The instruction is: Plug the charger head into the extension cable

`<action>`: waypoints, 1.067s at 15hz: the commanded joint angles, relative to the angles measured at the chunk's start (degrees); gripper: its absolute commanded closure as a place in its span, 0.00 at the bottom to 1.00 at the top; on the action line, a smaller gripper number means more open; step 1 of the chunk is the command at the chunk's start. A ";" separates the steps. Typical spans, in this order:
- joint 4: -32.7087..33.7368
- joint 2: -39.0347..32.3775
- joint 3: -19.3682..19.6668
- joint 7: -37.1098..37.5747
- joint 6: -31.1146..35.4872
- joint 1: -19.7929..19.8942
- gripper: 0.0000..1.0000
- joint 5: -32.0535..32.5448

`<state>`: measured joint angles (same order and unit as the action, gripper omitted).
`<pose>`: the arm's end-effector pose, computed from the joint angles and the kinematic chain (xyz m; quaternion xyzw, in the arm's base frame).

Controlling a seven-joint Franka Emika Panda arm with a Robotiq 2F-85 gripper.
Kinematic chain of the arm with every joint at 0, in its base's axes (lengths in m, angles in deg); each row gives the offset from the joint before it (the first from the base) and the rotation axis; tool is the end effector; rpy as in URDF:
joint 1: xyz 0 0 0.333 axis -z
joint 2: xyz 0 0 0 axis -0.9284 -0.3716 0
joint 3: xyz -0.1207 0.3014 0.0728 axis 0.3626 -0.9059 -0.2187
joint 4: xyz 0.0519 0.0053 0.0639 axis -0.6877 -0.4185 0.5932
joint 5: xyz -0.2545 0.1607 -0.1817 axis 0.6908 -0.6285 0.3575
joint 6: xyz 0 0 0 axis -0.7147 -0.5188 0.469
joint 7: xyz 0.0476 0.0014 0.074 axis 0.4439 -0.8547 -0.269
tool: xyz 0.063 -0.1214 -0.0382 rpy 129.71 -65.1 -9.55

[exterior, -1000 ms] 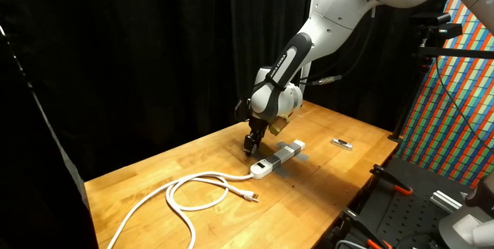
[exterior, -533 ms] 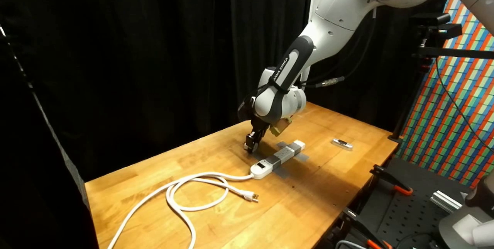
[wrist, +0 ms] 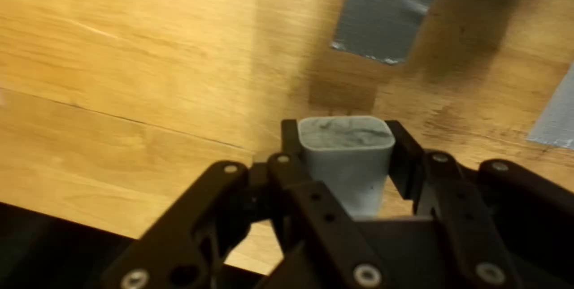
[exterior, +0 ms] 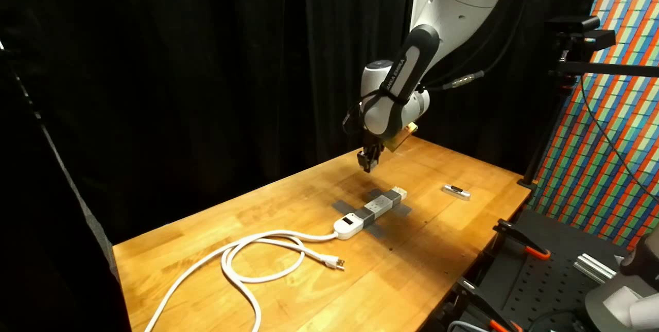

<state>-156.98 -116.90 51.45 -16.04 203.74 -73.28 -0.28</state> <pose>0.6009 -0.0840 0.1457 0.9883 0.0847 0.0570 0.1132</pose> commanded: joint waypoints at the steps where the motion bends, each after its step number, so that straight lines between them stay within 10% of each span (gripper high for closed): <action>1: -1.65 4.90 7.62 9.98 -9.80 -4.78 0.77 5.62; 16: 7.83 -2.01 -6.87 12.50 -49.54 7.05 0.77 -2.12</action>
<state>-153.05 -117.36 46.22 -2.02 160.59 -68.47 0.16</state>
